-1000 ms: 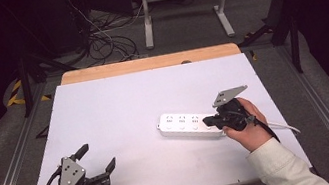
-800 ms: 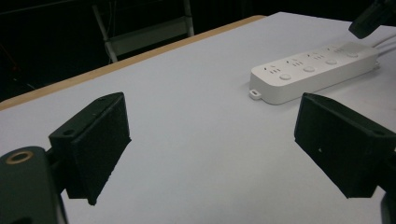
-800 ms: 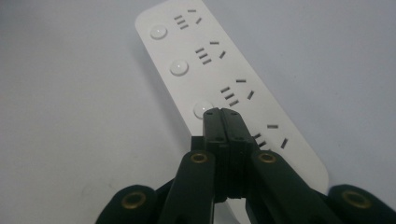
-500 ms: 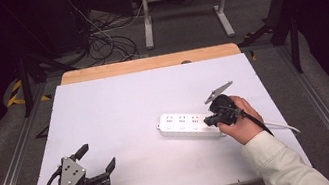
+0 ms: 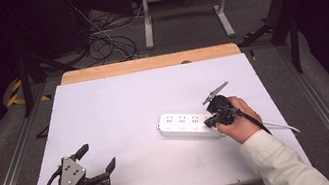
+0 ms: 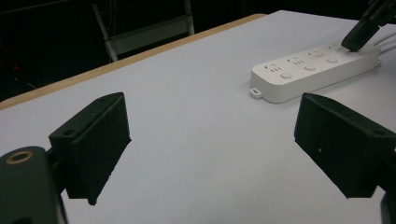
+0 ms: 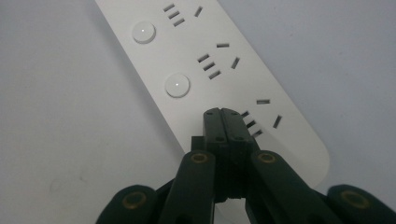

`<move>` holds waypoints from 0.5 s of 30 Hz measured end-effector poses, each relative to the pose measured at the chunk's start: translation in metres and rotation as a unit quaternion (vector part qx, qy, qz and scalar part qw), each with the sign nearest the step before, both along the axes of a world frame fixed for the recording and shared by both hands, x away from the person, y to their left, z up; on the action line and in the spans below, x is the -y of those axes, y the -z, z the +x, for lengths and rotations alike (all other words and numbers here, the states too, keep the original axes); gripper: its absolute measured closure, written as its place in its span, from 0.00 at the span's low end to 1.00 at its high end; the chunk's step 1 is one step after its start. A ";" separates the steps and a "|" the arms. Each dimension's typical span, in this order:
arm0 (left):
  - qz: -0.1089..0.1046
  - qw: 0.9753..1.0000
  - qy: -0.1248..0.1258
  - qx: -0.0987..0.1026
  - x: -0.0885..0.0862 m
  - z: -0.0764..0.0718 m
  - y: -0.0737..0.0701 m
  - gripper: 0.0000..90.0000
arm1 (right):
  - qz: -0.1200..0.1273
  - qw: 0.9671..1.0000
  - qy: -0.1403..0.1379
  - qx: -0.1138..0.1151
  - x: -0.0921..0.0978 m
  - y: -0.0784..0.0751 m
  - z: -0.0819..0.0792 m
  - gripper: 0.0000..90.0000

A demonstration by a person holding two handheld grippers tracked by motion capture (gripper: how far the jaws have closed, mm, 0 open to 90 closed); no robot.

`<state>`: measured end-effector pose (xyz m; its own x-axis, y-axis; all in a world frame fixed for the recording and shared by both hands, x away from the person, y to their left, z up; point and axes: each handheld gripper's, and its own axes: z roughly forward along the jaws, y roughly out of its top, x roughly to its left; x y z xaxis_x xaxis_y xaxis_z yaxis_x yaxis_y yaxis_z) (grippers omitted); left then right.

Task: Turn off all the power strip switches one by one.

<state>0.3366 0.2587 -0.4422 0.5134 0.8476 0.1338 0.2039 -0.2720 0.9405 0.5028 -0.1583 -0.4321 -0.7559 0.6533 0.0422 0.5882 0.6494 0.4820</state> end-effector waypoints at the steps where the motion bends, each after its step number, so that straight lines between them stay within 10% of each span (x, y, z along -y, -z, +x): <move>1: 0.001 1.000 0.001 0.000 0.000 0.000 0.000 0.12 | -0.001 1.000 0.002 0.000 0.000 0.000 0.000 1.00; 15: -0.001 1.000 0.000 0.001 0.000 -0.001 0.000 0.12 | 0.001 1.000 0.008 0.001 -0.001 0.003 -0.002 1.00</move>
<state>0.3358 0.2588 -0.4418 0.5127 0.8482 0.1333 0.2028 -0.2705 0.9411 0.5011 -0.1577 -0.4356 -0.7449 0.6658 0.0420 0.5982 0.6388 0.4837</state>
